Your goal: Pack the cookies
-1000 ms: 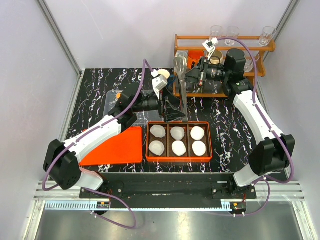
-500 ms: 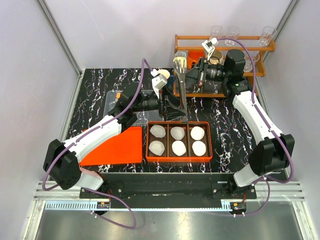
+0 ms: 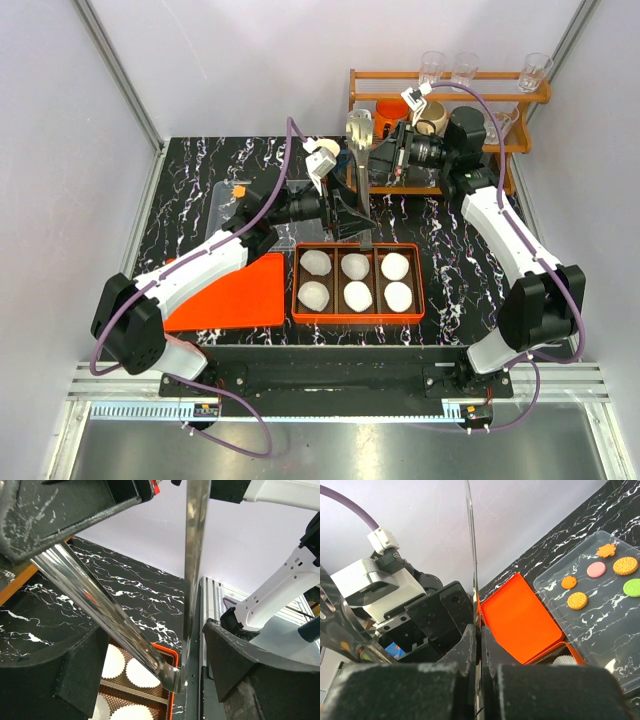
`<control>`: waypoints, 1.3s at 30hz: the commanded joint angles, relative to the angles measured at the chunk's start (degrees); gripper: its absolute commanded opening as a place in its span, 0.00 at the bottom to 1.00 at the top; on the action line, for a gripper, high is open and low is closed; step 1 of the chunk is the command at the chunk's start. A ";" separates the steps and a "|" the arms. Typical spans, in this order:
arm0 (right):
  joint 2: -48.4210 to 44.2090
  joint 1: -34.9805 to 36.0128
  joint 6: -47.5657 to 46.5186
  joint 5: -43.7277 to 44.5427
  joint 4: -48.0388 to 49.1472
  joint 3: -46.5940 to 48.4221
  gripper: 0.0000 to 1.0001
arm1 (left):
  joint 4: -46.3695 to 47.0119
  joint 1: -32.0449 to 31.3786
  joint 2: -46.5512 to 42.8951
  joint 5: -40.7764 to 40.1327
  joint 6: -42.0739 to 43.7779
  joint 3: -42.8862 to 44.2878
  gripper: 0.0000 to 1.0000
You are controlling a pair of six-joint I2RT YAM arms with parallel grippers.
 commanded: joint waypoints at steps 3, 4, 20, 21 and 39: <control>-2.70 0.61 7.50 -1.64 10.91 -1.97 0.00 | 7.07 -0.11 -0.21 -1.96 -1.14 -1.06 0.80; -3.05 0.61 7.85 -1.55 11.26 -2.06 0.00 | 7.33 -0.11 -0.21 -1.79 -1.14 -1.23 0.80; -3.50 0.53 12.69 -1.82 18.30 -4.79 0.00 | 12.43 0.51 1.54 0.15 -6.59 -0.97 0.73; -3.41 0.61 12.69 -1.90 18.39 -4.87 0.00 | 12.61 0.51 1.63 0.32 -6.76 -0.80 0.72; -3.14 0.79 11.11 -1.99 17.25 -5.67 0.00 | 11.64 0.95 1.46 0.24 -7.21 0.00 0.62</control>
